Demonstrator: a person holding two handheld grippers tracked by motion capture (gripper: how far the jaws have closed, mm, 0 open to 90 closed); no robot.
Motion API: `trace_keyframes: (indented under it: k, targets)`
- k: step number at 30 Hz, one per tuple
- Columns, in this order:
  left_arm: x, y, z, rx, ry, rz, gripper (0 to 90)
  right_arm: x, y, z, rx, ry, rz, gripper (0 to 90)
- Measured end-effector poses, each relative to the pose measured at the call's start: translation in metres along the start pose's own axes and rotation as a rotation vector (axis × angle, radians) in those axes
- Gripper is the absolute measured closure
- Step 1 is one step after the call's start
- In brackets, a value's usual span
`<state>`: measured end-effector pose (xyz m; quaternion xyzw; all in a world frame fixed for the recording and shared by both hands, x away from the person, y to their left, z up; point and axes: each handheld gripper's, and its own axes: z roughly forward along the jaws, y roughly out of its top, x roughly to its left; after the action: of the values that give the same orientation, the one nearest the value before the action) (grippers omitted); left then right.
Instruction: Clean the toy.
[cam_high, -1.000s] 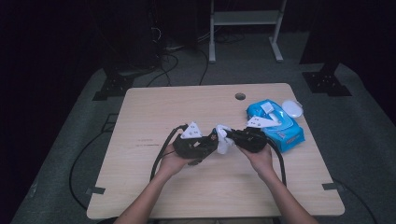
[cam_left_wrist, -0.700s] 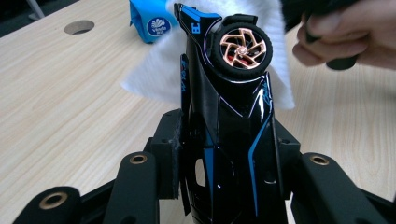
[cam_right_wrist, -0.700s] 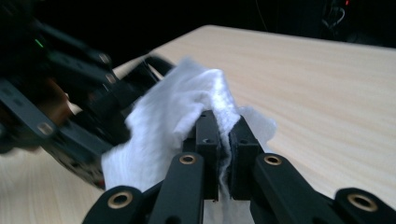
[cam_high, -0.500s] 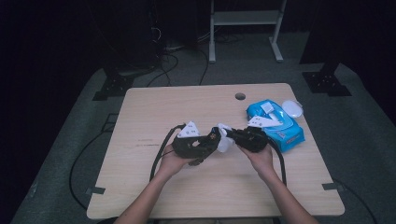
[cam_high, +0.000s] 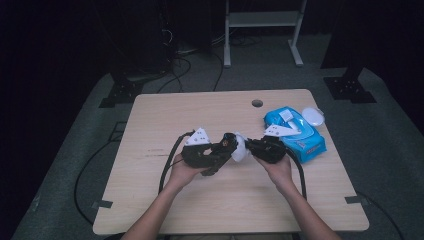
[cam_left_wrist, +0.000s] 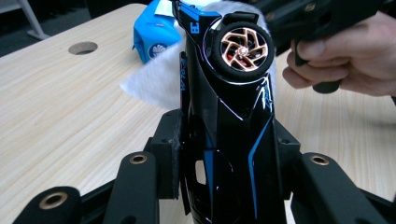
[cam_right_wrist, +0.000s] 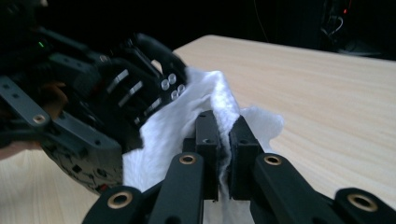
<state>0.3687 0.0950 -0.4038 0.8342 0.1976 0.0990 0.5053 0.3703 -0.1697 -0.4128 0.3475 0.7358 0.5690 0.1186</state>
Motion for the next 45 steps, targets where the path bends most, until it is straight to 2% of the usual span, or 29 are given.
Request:
trace_keyframes:
  k: [2, 6, 7, 11, 16, 19, 22, 25, 29, 32, 35, 38, 45]
  targets:
    - [-0.001, -0.001, 0.002, 0.009, -0.001, 0.004, 56.8, -0.001, 0.001, -0.002, -0.014, 0.007, 0.015, 84.4]
    - [-0.001, 0.0, 0.001, -0.005, -0.003, 0.006, 56.8, -0.002, -0.003, 0.0, 0.008, 0.01, 0.016, 84.5]
    - [0.0, 0.0, -0.001, -0.019, -0.008, -0.007, 56.8, -0.003, -0.004, 0.001, 0.017, 0.013, 0.022, 84.5]
    - [0.002, 0.0, -0.003, -0.026, -0.006, -0.019, 56.8, -0.004, -0.011, 0.006, 0.037, 0.022, 0.03, 84.5]
    - [0.003, 0.0, -0.003, -0.03, -0.012, -0.02, 56.8, -0.003, -0.01, 0.006, 0.033, 0.022, 0.031, 84.5]
    - [0.001, -0.001, -0.001, -0.018, -0.011, -0.008, 56.8, -0.001, -0.005, 0.003, 0.021, 0.011, 0.016, 84.5]
    - [0.001, -0.002, 0.001, -0.011, -0.018, -0.012, 56.8, 0.001, 0.0, -0.002, 0.001, 0.006, 0.008, 84.6]
    - [-0.002, -0.002, 0.006, 0.026, -0.011, 0.016, 56.8, 0.003, 0.004, -0.005, -0.029, 0.015, 0.004, 84.6]
    - [-0.002, -0.003, 0.009, 0.038, -0.015, 0.02, 56.8, 0.01, 0.011, -0.008, -0.043, 0.02, -0.015, 84.6]
    - [-0.002, -0.004, 0.01, 0.047, -0.009, 0.019, 56.9, 0.013, 0.014, -0.009, -0.057, 0.045, -0.012, 84.6]
    - [-0.001, -0.005, 0.01, 0.052, -0.007, 0.016, 56.9, 0.016, 0.015, -0.008, -0.053, 0.042, -0.029, 84.5]
    - [0.0, -0.005, 0.009, 0.046, -0.014, 0.006, 56.9, 0.013, 0.013, -0.006, -0.05, 0.049, -0.011, 84.5]
    - [0.002, -0.006, 0.009, 0.053, -0.006, 0.005, 56.9, -0.002, -0.007, 0.002, 0.007, 0.014, 0.03, 84.6]
